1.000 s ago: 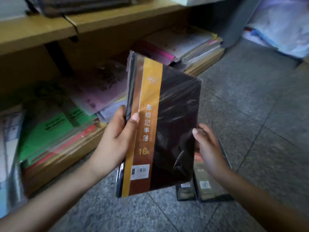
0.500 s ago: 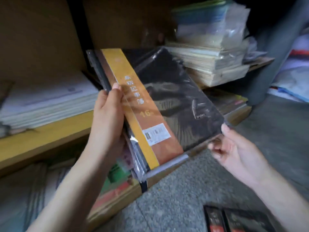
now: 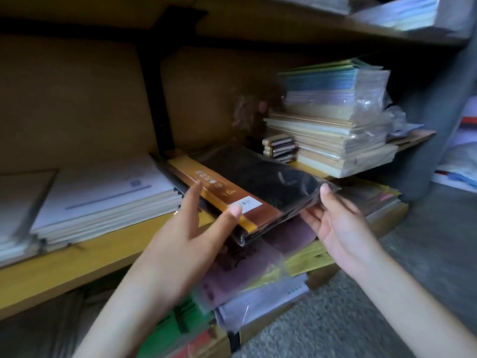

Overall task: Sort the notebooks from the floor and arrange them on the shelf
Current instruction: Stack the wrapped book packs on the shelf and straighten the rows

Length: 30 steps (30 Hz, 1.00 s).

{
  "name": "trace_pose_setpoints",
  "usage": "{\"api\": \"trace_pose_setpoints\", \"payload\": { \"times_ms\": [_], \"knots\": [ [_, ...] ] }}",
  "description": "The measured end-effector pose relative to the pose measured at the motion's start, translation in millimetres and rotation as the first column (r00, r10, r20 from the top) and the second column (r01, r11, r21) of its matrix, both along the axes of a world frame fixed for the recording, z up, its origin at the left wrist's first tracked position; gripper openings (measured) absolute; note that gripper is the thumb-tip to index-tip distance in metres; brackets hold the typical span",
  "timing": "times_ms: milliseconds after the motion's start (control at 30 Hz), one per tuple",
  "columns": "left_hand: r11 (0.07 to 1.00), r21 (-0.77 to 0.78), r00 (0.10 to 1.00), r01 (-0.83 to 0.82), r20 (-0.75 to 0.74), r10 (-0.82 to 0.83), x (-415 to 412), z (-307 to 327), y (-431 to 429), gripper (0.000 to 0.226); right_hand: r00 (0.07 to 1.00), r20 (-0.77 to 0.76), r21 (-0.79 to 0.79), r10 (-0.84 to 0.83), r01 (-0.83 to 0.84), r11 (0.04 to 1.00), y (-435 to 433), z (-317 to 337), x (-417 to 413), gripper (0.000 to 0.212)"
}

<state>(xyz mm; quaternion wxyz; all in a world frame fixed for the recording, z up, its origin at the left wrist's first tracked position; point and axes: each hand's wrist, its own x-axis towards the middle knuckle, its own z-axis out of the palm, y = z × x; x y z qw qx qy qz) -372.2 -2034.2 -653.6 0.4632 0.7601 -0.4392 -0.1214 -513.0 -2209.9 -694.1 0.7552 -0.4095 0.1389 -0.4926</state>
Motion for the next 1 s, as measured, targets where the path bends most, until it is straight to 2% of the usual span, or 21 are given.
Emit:
{"api": "trace_pose_setpoints", "payload": {
  "times_ms": [33,67,100,133,200,300,400,500,567,667,733,833,1000],
  "knots": [
    [0.99,0.109,0.953,-0.085,0.298,0.049,-4,1,7,0.085,1.0,-0.012,-0.011,-0.012,0.012,1.0,0,-3,1,0.02],
    [0.975,0.124,0.842,-0.183,0.531,0.09,-10,3,13,0.082,0.999,-0.026,-0.025,-0.023,0.022,0.999,2,-7,2,0.03],
    [0.972,0.097,0.765,-0.214,0.635,0.105,-15,6,16,0.081,0.999,-0.04,-0.038,-0.038,0.036,0.999,3,-12,2,0.047],
    [0.977,0.086,0.738,-0.197,0.669,0.09,-20,8,17,0.08,0.997,-0.054,-0.056,-0.047,0.044,0.997,5,-16,2,0.061],
    [0.993,0.054,0.761,-0.105,0.647,0.045,-17,4,15,0.078,0.994,-0.079,-0.1,-0.079,0.071,0.992,6,-22,2,0.071],
    [0.999,0.007,0.731,-0.043,0.682,0.026,-5,-10,4,0.067,0.987,-0.098,-0.143,-0.127,0.112,0.983,2,-22,7,0.065],
    [0.994,-0.05,0.644,-0.097,0.758,0.101,-3,-13,-6,0.055,0.976,-0.113,-0.176,-0.185,0.164,0.971,-1,-17,14,0.055],
    [0.983,-0.084,0.55,-0.163,0.82,0.161,0,-13,-12,0.051,0.938,-0.145,-0.252,-0.315,0.273,0.928,-4,-14,21,0.057],
    [0.973,-0.097,0.49,-0.208,0.851,0.189,4,-13,-17,0.05,0.896,-0.173,-0.35,-0.408,0.332,0.876,-7,-13,24,0.055],
    [0.965,-0.101,0.454,-0.24,0.867,0.204,10,-15,-26,0.049,0.827,-0.202,-0.527,-0.525,0.36,0.77,-11,-15,27,0.047],
    [0.962,-0.112,0.45,-0.247,0.866,0.216,16,-16,-33,0.049,0.799,-0.205,-0.646,-0.566,0.324,0.691,-12,-16,29,0.045],
    [0.958,-0.136,0.461,-0.254,0.853,0.243,28,-17,-44,0.048,0.763,-0.211,-0.802,-0.611,0.222,0.555,-7,-17,30,0.054],
    [0.941,-0.175,0.472,-0.289,0.829,0.299,49,-19,-62,0.047,0.758,-0.369,-0.856,-0.537,-0.053,0.514,-4,-12,39,0.067]
  ]
}}
